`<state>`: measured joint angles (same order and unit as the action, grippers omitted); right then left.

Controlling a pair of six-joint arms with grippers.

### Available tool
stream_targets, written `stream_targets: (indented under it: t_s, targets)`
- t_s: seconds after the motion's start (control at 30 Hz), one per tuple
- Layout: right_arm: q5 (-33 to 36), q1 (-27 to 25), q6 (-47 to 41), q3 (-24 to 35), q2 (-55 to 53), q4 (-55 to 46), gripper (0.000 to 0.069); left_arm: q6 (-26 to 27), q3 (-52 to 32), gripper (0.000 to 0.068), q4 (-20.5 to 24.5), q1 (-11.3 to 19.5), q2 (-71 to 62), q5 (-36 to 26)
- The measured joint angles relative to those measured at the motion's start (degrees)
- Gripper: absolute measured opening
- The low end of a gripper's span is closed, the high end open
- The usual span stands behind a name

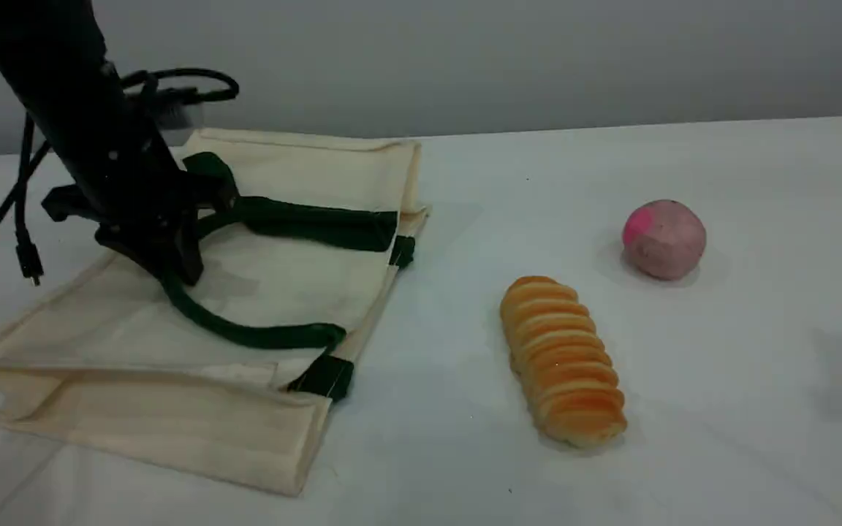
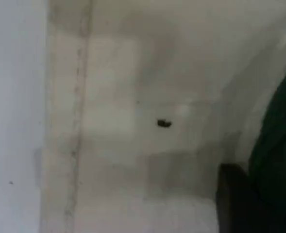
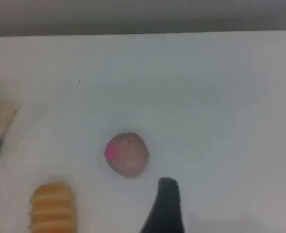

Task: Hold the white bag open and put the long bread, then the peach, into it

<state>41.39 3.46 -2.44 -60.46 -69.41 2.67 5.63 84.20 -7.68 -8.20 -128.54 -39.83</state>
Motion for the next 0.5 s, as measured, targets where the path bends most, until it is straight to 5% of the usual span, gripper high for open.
stream_targets:
  t_s: [0.1,0.5]
  targets:
    - [0.1,0.0,0.0,0.0,0.0,0.0,0.0587,1.5,0.0,0.0092,0.0,0.0,0.5,-0.1]
    - [0.2,0.0,0.1,0.0,0.0,0.0,0.0586,5.6,8.4,0.0089,0.0,0.0,4.4,-13.0]
